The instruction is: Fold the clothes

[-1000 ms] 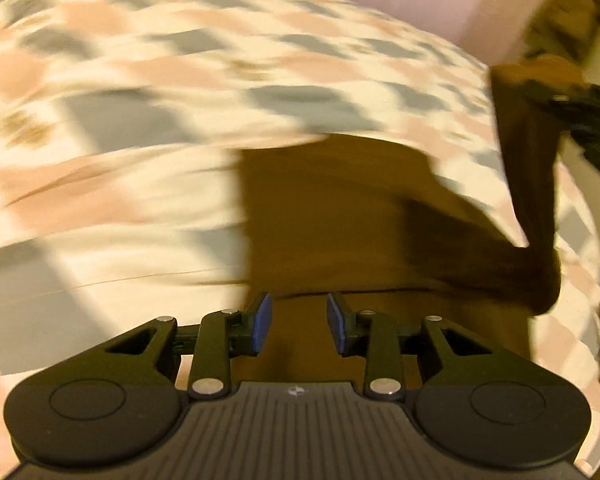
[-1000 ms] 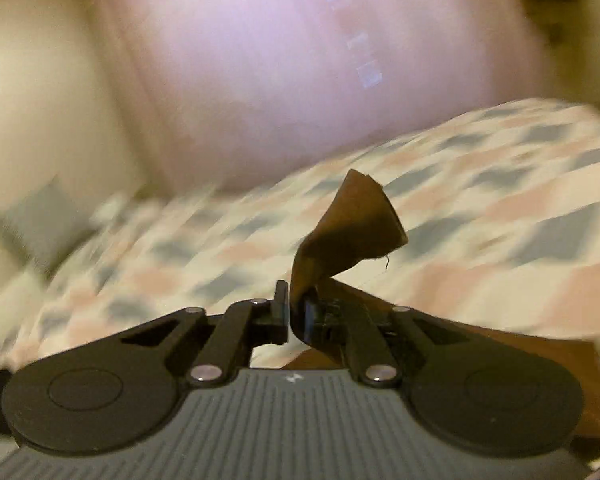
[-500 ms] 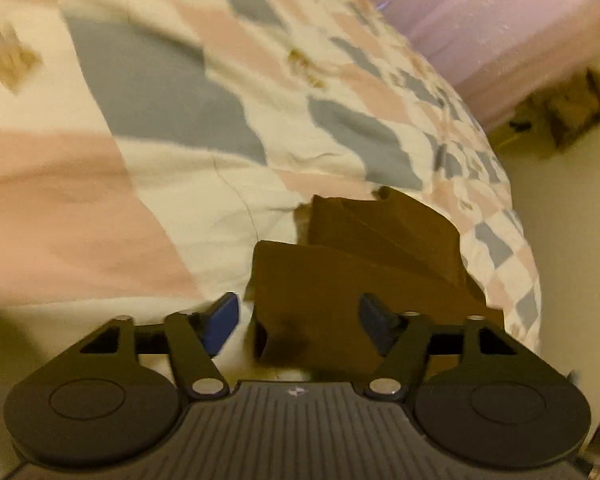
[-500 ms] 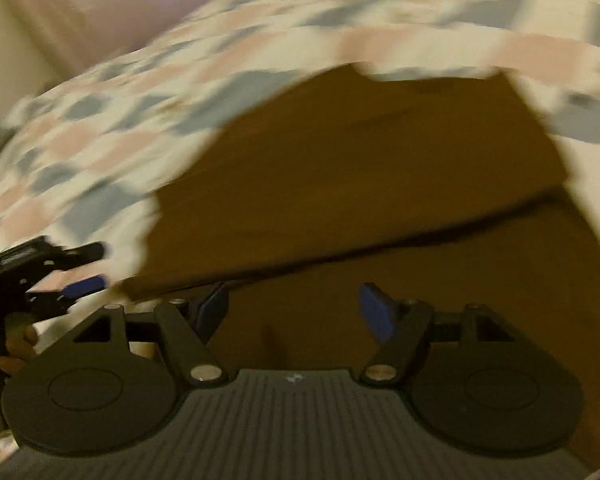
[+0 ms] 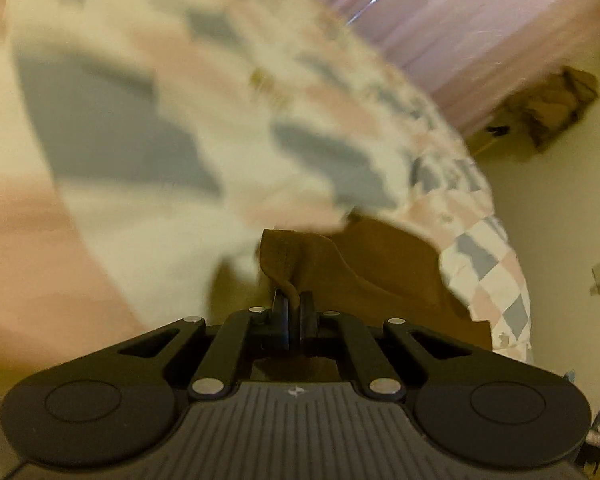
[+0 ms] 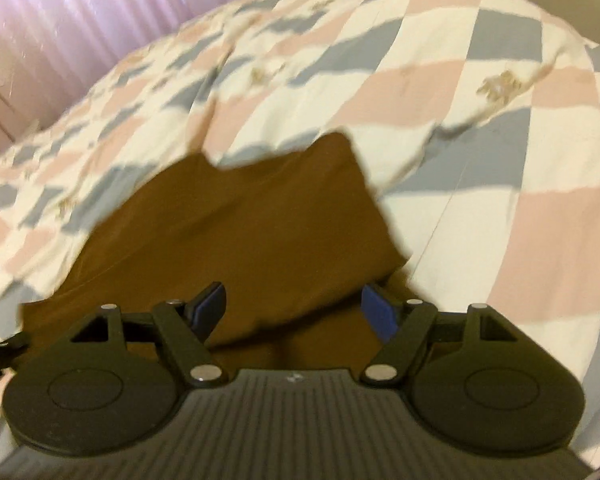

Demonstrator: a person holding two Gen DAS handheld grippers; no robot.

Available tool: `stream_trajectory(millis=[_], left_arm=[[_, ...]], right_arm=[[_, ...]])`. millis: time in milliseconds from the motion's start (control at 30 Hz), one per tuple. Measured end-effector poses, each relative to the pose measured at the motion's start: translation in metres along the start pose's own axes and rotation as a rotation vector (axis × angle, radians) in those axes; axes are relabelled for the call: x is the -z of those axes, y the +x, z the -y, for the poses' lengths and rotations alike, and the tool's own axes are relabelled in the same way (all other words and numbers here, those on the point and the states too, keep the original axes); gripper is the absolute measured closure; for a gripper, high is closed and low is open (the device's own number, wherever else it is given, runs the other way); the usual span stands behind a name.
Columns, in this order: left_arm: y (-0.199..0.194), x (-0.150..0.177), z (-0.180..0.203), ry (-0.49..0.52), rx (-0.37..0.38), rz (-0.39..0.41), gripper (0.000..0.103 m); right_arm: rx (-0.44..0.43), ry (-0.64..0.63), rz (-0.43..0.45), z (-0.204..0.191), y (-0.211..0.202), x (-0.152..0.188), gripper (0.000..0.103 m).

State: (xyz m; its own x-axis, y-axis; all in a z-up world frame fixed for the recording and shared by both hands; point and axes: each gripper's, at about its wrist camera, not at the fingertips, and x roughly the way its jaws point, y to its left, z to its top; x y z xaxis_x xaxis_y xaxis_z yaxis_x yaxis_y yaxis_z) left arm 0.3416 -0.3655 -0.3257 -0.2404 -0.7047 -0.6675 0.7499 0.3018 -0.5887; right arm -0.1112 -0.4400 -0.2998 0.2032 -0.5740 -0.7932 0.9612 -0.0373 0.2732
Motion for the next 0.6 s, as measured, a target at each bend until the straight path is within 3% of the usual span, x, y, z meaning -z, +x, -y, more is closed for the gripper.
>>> stream_trajectory(millis=[167,333,400,433,467,600], left_arm=[[-0.033,-0.034,0.019,0.151,-0.025,0.083,0.100],[-0.027,-0.026,0.010,0.177,-0.097,0.025,0.100],[-0.026,-0.015,0.007,0.171,-0.100,0.008,0.100],[-0.028,-0.010,0.005,0.166,-0.100,0.003,0.101],[-0.030,-0.005,0.004,0.158,-0.101,-0.001,0.100],[-0.058,0.004,-0.002,0.102,-0.113,0.037,0.100]], right_arm=[[-0.008,-0.008,0.021,-0.001,0.009,-0.015,0.030],[-0.047,-0.075,0.038,-0.019,0.025,-0.024,0.032],[-0.055,-0.140,0.038,-0.030,0.035,-0.028,0.044],[-0.056,-0.178,0.035,-0.034,0.041,-0.030,0.060],[-0.052,-0.213,0.022,-0.038,0.049,-0.031,0.067],[-0.045,-0.241,-0.025,-0.037,0.069,-0.039,0.068]])
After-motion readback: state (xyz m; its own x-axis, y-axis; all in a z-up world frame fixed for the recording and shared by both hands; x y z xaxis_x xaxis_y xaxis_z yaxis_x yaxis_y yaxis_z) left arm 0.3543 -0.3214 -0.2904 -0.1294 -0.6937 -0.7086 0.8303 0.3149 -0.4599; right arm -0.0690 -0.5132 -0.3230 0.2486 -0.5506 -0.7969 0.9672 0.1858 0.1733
